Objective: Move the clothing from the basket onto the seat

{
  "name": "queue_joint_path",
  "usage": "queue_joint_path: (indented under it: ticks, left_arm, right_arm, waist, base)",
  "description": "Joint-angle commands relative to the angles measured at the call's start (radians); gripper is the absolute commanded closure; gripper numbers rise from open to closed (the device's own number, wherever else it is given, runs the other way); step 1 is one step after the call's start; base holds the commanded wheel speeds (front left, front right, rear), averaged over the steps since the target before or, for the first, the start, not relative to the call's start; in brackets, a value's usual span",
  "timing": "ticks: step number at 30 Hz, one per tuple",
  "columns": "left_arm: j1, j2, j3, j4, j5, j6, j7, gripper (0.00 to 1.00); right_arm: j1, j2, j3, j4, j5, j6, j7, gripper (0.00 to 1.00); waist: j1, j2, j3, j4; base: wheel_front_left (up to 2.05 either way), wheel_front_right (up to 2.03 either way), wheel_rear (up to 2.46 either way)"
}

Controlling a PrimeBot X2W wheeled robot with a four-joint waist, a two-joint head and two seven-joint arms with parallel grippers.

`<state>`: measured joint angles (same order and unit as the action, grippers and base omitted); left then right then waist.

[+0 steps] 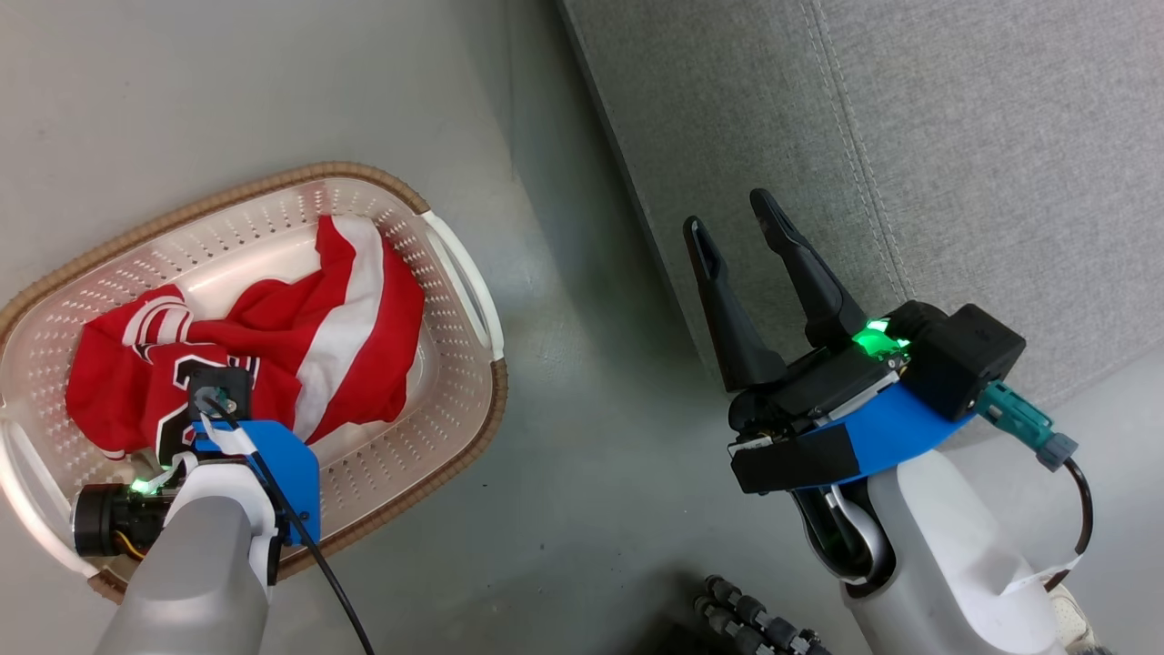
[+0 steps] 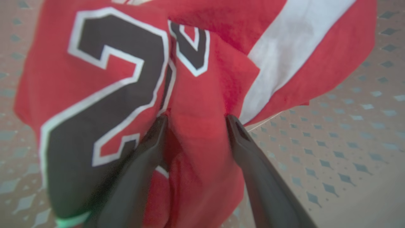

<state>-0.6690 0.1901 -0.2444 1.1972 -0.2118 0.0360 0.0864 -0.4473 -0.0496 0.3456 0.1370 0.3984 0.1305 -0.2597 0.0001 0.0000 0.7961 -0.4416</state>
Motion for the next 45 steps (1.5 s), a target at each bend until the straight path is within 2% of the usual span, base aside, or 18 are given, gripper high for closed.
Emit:
queue_joint_path:
  ticks: [1,2,3,4,7,18,24,31,39,45]
  left_arm:
    - [-0.017,0.005,-0.001,0.002,-0.003,0.006,0.002,0.00]
    - [-0.018,0.006,-0.001,0.007,-0.006,0.007,0.008,0.13]
    - [-0.019,0.007,-0.002,0.009,-0.007,0.007,0.010,0.63]
    - [-0.021,0.007,-0.004,0.010,-0.006,0.006,0.011,1.00]
    - [-0.026,0.004,-0.010,0.015,-0.011,-0.007,0.023,1.00]
    - [-0.039,-0.006,-0.018,0.022,-0.028,-0.009,0.008,1.00]
    - [-0.034,-0.031,-0.024,0.029,-0.039,-0.011,-0.017,1.00]
    - [0.015,-0.092,-0.061,0.035,-0.039,-0.063,-0.100,1.00]
    - [0.079,-0.137,-0.096,0.031,-0.087,-0.141,-0.177,1.00]
    - [0.137,-0.141,-0.215,-0.072,-0.166,-0.165,-0.201,1.00]
  right_arm:
    - [-0.013,-0.002,0.000,0.000,0.002,0.000,-0.006,0.00]
    - [-0.014,-0.002,0.000,0.001,0.003,0.000,-0.007,0.00]
    - [-0.015,-0.001,-0.001,0.000,0.004,0.000,-0.007,0.00]
    - [-0.016,-0.001,-0.002,-0.002,0.006,0.000,-0.007,0.00]
    - [-0.013,-0.002,-0.005,-0.007,0.005,0.000,-0.007,0.00]
    - [-0.018,-0.002,-0.014,-0.001,-0.005,0.000,-0.007,0.00]
    - [-0.012,-0.002,-0.020,0.020,-0.018,0.000,-0.007,0.00]
    - [0.050,-0.002,-0.075,0.084,-0.056,0.000,-0.004,0.00]
    - [0.151,-0.003,-0.138,0.102,-0.125,0.000,0.067,0.00]
    - [0.263,-0.002,-0.169,0.081,-0.143,0.000,0.124,0.00]
  waist:
    - [-0.0001,0.0000,0.000,-0.001]
    - [-0.0001,0.0000,0.001,-0.002]
    - [-0.0001,0.0000,0.002,-0.003]
    - [-0.0001,0.0000,0.002,-0.004]
    - [-0.0001,0.0000,0.003,-0.003]
    - [-0.0001,0.0000,-0.007,0.009]
    - [-0.0001,0.0000,-0.052,0.035]
    - [-0.0001,0.0000,-0.238,0.122]
    - [-0.0001,0.0000,-0.498,0.234]
    - [-0.0001,0.0000,-0.654,0.300]
  base:
    - [0.00,0.00,0.00]
    - [0.00,0.00,0.00]
    - [0.00,0.00,0.00]
    - [0.00,0.00,0.00]
    - [0.00,0.00,0.00]
    - [0.00,0.00,0.00]
    - [0.00,0.00,0.00]
    - [0.00,0.00,0.00]
    - [0.00,0.00,0.00]
    - [0.00,0.00,0.00]
